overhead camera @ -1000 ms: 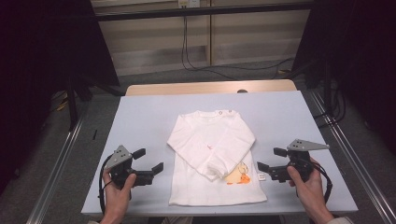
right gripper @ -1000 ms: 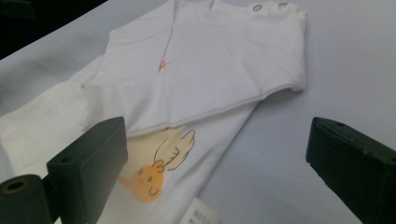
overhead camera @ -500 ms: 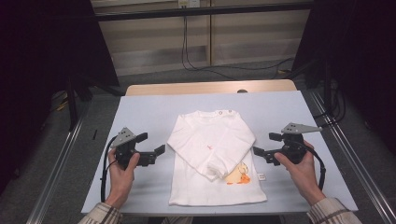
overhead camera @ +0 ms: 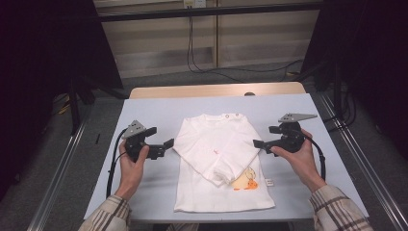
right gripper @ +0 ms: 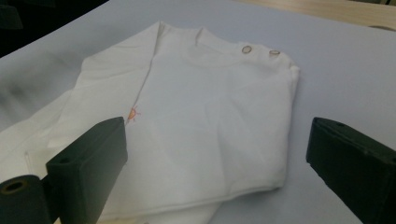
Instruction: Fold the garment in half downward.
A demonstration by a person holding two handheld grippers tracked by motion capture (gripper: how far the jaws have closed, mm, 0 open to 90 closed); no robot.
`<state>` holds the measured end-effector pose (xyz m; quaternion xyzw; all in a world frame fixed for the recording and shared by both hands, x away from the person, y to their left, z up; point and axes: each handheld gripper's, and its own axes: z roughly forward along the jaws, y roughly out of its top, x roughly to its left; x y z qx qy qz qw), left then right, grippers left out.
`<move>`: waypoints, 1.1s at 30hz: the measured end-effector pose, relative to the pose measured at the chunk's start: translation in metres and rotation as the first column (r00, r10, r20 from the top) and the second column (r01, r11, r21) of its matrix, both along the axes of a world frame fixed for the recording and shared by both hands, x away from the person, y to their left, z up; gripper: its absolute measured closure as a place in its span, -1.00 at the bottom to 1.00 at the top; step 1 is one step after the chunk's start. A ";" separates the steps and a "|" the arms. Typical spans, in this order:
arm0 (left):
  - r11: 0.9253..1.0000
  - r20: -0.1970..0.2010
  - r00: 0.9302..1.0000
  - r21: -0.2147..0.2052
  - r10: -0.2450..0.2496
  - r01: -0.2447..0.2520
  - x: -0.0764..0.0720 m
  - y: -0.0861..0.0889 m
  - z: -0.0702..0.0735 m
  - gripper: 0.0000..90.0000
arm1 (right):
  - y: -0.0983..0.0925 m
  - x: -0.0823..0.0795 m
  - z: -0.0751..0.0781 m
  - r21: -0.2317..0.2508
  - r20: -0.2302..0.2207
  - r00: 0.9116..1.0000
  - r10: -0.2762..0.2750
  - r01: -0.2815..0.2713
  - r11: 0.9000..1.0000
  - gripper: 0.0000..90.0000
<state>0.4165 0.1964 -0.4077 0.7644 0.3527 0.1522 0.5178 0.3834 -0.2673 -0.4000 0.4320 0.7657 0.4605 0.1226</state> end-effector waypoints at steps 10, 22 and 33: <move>1.000 -0.020 1.000 0.003 -0.012 0.012 0.033 -0.017 0.003 -0.91 | 0.005 0.040 -0.001 -0.027 -0.017 1.000 0.010 -0.010 1.000 -0.80; 0.999 -0.067 0.998 0.042 0.019 -0.016 0.069 -0.027 -0.007 -0.89 | 0.001 0.081 -0.004 -0.033 -0.055 0.998 -0.029 0.027 0.999 -0.67; 0.998 -0.088 0.995 0.049 0.047 -0.043 0.095 -0.030 -0.015 -0.86 | 0.016 0.115 -0.004 -0.100 -0.062 0.998 0.002 -0.008 0.995 -0.50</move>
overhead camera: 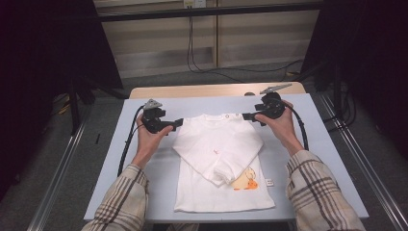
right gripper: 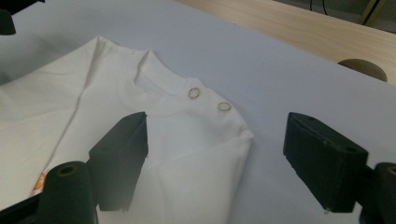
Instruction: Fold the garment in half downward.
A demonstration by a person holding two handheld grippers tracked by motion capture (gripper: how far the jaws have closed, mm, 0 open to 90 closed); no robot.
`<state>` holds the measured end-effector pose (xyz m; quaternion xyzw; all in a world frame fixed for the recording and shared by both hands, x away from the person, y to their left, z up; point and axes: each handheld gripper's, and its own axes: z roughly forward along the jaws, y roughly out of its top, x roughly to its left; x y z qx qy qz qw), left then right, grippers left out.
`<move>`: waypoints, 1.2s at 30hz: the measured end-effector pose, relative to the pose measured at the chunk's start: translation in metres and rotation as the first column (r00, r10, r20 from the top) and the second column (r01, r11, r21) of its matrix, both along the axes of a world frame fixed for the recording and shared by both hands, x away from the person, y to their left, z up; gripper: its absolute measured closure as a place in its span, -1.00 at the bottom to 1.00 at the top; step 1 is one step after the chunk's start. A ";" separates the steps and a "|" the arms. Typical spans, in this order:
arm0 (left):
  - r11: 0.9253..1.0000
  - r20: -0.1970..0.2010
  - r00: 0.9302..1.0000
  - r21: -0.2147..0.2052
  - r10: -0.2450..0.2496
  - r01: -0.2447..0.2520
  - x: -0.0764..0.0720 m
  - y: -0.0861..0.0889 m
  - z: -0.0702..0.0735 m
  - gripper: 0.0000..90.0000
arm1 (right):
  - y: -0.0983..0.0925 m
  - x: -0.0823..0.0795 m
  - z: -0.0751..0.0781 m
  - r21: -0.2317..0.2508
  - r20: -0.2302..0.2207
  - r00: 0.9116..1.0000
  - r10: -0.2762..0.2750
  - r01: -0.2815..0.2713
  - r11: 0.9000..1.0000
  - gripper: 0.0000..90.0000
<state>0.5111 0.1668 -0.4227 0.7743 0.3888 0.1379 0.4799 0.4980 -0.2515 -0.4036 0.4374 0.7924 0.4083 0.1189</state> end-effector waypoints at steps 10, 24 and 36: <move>1.000 -0.014 1.000 -0.009 -0.003 0.003 0.012 -0.007 -0.006 -0.83 | 0.004 0.020 -0.023 -0.021 -0.054 0.998 -0.014 0.013 1.000 -0.26; 0.999 -0.034 0.999 0.044 0.013 -0.012 0.015 -0.006 -0.014 -0.80 | 0.001 0.031 -0.047 -0.060 -0.136 0.990 -0.025 0.016 0.998 0.28; 0.997 -0.061 0.998 0.074 -0.007 0.011 0.018 -0.004 -0.019 -0.67 | 0.004 0.030 -0.050 -0.066 -0.134 0.991 -0.024 0.015 0.998 0.52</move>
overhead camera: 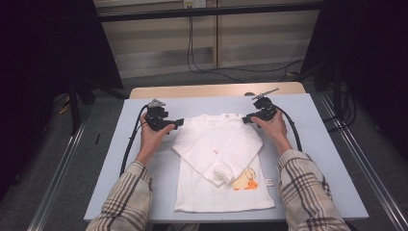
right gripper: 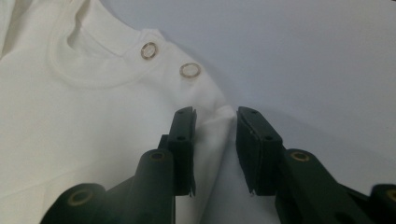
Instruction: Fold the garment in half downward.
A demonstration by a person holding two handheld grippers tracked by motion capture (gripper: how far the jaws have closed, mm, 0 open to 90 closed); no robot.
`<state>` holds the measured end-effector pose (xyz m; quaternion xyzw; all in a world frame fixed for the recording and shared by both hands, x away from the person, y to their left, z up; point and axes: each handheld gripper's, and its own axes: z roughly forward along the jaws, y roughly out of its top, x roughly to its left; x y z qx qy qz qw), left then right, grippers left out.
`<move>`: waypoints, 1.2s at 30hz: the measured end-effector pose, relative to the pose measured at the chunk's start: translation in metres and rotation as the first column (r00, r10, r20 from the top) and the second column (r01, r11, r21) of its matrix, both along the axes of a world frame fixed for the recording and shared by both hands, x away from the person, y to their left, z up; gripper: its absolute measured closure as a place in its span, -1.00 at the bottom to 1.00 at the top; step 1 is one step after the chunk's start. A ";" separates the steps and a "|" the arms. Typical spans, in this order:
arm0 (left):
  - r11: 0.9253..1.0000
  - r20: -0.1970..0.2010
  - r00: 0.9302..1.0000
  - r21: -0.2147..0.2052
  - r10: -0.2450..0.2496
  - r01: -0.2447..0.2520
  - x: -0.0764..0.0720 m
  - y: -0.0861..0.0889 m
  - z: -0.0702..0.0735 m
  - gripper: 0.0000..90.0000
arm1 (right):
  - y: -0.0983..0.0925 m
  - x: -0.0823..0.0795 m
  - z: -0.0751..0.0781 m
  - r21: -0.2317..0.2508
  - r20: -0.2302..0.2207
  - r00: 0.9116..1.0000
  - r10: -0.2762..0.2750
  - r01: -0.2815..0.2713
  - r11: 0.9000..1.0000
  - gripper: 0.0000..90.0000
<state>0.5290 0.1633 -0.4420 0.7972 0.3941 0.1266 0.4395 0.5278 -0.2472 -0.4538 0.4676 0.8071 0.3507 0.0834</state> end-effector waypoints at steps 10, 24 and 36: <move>0.999 -0.058 0.998 -0.045 -0.033 0.030 0.009 -0.009 -0.001 -0.30 | -0.002 0.002 -0.002 0.048 -0.026 0.999 0.025 -0.024 0.999 0.90; 0.996 -0.145 0.986 -0.010 -0.088 0.087 0.020 -0.020 -0.012 0.30 | 0.001 0.000 0.000 0.024 -0.017 1.000 0.012 -0.012 1.000 0.90; 0.993 -0.170 0.978 -0.002 -0.119 0.120 0.020 -0.030 -0.017 0.75 | 0.001 0.000 -0.001 0.035 -0.020 1.000 0.005 -0.004 0.999 0.90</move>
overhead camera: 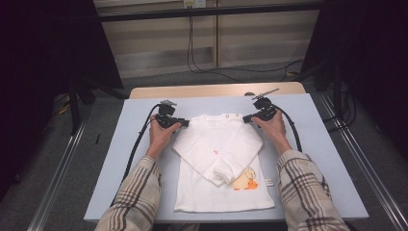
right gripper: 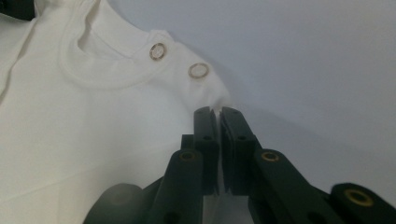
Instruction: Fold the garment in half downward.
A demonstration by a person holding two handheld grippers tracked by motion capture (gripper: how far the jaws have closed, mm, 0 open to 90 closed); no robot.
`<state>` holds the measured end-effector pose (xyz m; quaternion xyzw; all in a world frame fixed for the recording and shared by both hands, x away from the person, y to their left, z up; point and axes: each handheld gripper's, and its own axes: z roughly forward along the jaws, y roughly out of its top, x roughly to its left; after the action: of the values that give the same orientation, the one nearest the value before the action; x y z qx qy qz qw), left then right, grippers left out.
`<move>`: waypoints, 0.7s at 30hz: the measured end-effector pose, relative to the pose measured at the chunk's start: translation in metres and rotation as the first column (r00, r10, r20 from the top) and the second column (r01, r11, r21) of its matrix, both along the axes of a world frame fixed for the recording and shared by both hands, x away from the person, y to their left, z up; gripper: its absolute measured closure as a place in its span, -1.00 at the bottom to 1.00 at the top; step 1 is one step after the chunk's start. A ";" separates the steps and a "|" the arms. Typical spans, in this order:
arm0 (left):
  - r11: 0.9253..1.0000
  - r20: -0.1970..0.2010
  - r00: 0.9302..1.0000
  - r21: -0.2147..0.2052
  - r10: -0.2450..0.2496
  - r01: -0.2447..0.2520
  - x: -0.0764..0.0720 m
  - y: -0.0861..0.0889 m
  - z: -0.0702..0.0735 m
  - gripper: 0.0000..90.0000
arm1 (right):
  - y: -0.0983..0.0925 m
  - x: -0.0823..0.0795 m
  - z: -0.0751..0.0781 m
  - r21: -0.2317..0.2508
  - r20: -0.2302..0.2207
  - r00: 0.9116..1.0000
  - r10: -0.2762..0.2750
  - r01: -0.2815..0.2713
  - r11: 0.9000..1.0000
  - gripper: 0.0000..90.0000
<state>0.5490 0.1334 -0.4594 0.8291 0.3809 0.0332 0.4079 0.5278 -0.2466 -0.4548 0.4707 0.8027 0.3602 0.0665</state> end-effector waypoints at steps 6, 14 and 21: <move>1.000 -0.008 1.000 -0.003 0.007 -0.007 0.000 0.000 0.001 0.91 | 0.000 0.000 0.001 0.002 -0.006 1.000 -0.007 0.007 1.000 0.92; 0.998 -0.007 1.000 -0.070 0.010 -0.010 -0.001 0.006 0.009 0.93 | -0.002 -0.001 0.002 0.024 -0.004 1.000 -0.014 0.014 1.000 0.93; 0.993 -0.001 1.000 -0.117 0.022 -0.022 -0.004 0.013 0.011 0.93 | -0.006 -0.004 0.006 0.077 0.008 1.000 -0.027 0.026 0.997 0.93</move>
<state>0.5449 0.1466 -0.4487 0.7994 0.3913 0.0154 0.4556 0.5240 -0.2527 -0.4487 0.4820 0.7817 0.3917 0.0567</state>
